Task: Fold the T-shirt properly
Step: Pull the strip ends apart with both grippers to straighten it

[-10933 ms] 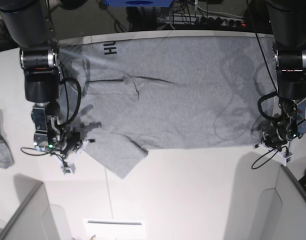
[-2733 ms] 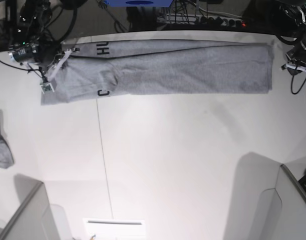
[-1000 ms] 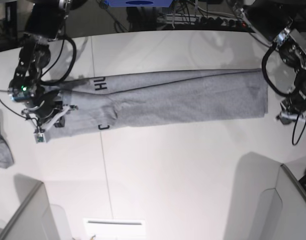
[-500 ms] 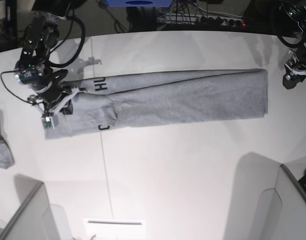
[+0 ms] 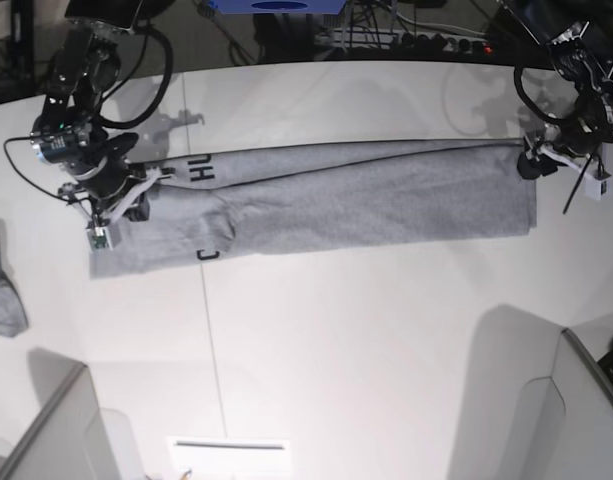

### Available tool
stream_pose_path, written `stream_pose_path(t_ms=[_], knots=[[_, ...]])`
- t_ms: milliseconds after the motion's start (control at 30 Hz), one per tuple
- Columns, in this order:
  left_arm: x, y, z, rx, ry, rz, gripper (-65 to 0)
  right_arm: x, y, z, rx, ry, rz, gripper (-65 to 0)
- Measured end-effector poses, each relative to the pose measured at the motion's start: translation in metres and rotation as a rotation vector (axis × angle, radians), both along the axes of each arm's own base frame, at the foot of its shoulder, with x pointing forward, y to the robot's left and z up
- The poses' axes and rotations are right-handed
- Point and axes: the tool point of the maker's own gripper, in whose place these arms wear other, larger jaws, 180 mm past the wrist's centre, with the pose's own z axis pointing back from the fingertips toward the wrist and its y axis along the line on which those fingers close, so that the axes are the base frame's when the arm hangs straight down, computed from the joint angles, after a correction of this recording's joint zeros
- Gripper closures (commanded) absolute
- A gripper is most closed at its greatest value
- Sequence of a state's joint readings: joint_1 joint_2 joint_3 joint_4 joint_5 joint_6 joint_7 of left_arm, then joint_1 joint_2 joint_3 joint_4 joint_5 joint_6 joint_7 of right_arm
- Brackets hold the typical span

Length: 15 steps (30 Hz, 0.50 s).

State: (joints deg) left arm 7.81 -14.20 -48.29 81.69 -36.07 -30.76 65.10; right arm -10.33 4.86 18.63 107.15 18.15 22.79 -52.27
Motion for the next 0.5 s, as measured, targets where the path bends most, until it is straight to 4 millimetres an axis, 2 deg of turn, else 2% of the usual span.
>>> stream_pose_path(t_ms=[167, 433, 500], knots=[[0.008, -0.009, -0.006, -0.022, -0.010, -0.033, -46.4, -0.006, 0.000, -0.004, -0.004, 0.017, 0.000, 0.0], [0.020, -0.034, -0.009, -0.046, -0.023, -0.106, -46.2, -0.007, 0.000, -0.004, 0.001, 0.014, 0.000, 0.0], [0.023, -0.039, -0.009, -0.055, -0.033, -0.110, -44.3, -0.007, 0.000, -0.004, 0.001, 0.014, 0.000, 0.0]])
